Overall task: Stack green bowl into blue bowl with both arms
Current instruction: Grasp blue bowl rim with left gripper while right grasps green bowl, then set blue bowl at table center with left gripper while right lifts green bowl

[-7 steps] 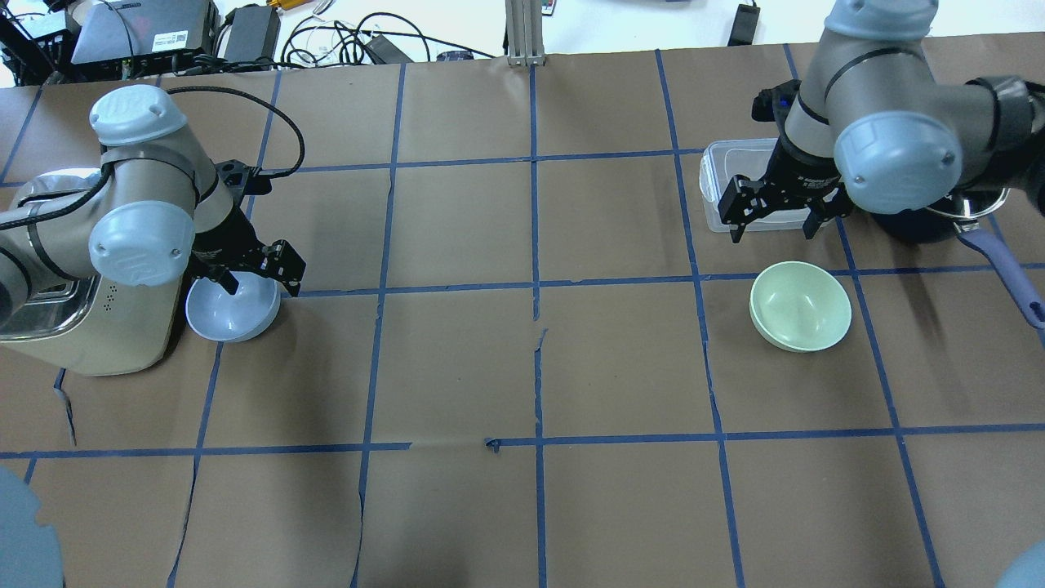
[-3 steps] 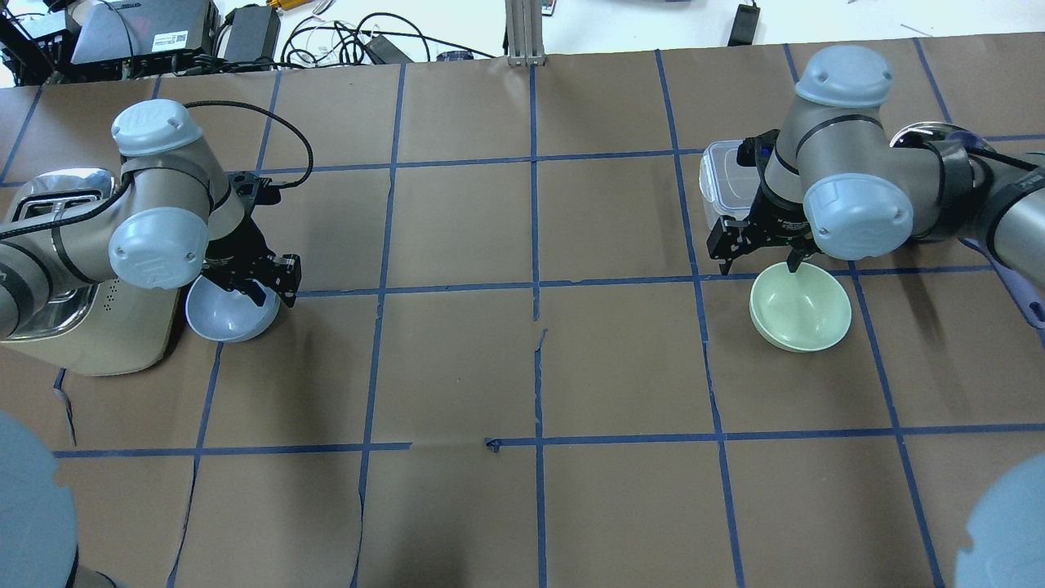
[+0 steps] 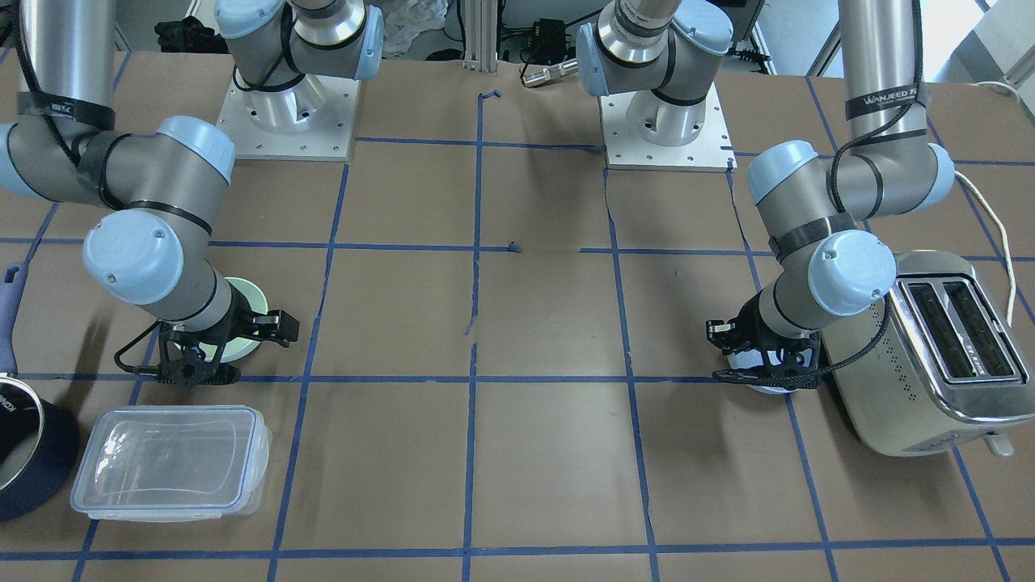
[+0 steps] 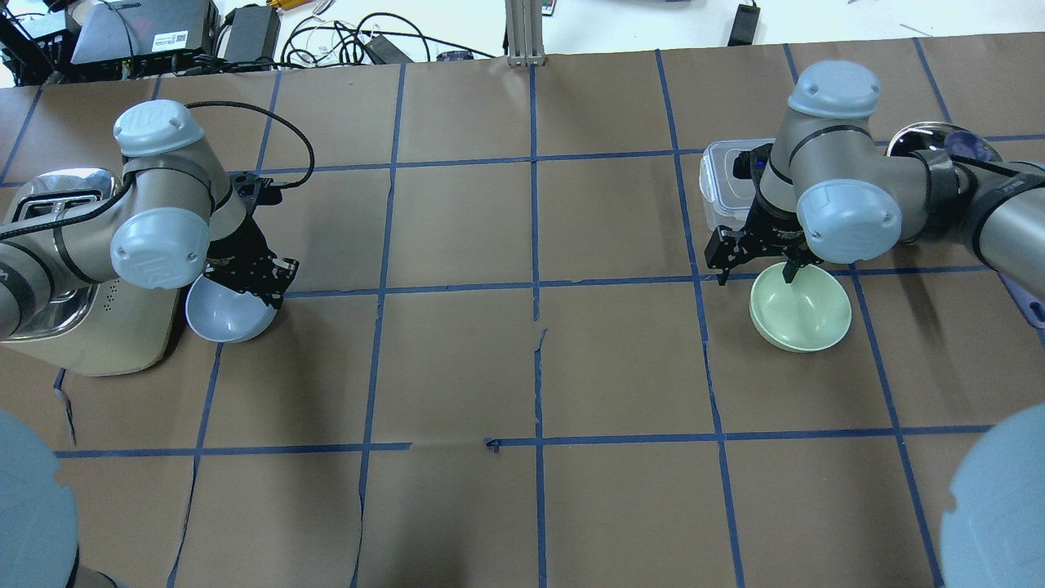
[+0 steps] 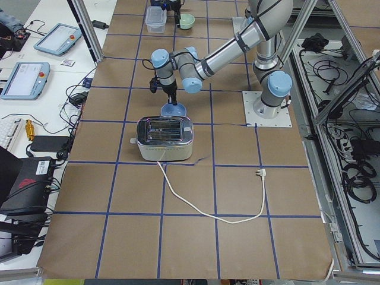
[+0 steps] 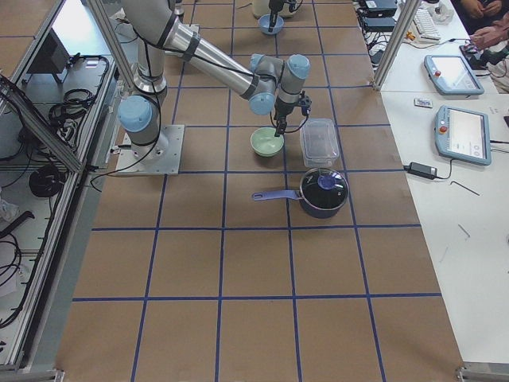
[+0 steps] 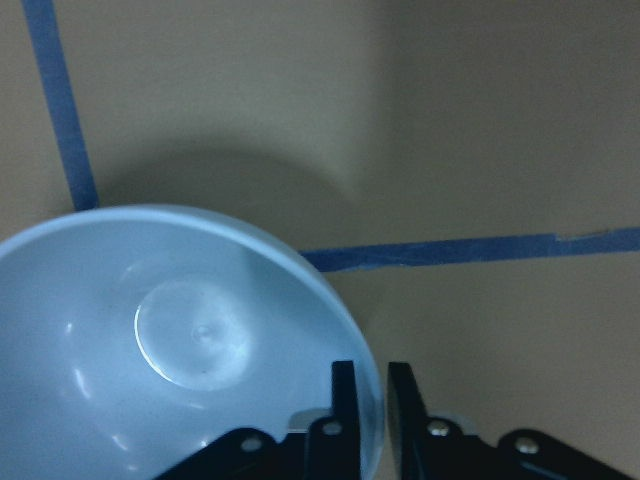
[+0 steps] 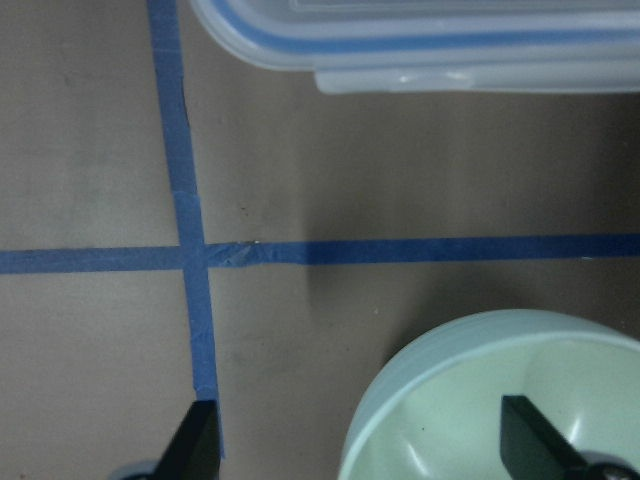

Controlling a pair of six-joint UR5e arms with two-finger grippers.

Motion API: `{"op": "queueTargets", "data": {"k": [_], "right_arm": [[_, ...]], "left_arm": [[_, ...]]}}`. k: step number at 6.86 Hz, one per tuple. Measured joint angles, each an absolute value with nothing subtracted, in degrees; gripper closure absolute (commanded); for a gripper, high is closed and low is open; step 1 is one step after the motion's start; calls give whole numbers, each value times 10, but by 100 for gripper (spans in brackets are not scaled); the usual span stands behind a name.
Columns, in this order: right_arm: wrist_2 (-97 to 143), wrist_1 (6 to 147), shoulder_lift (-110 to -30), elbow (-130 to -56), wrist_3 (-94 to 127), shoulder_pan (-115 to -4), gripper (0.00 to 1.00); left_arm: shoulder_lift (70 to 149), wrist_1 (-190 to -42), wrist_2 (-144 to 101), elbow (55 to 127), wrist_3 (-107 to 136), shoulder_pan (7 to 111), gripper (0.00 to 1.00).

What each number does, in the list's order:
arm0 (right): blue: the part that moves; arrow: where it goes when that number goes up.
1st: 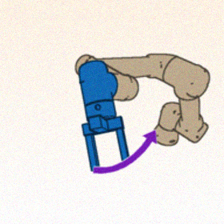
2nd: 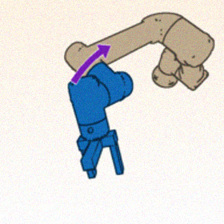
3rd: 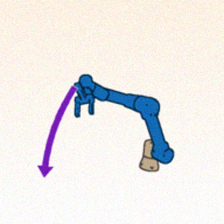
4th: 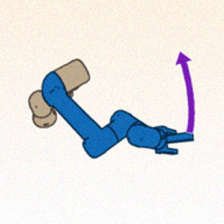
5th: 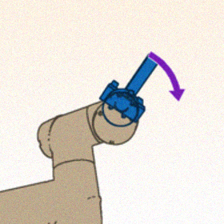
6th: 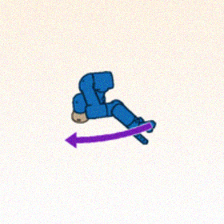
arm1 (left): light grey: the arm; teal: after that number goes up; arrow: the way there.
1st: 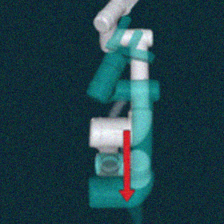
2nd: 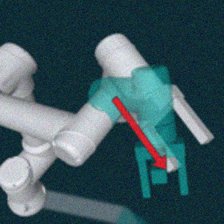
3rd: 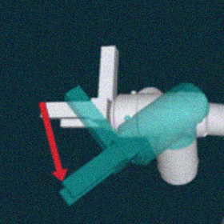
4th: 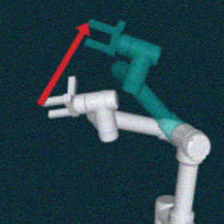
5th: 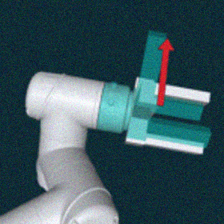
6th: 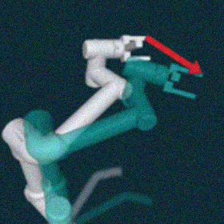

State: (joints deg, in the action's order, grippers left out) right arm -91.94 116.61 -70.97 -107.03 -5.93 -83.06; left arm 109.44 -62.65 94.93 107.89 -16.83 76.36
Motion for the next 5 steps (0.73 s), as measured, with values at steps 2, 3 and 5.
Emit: {"op": "queueTargets", "data": {"k": [2,3,5], "right_arm": [[-915,1166,-707,-1078,-61,-820,79],[-915,1165,-707,-1082,-65,-812,100],[-916,1164,-707,-1081,-67,-806,100]], "left_arm": [[1093,-626,950,1076,-160,777,100],[1089,-634,952,1065,-136,804,100],[1094,-683,949,1005,-39,880,100]]}}
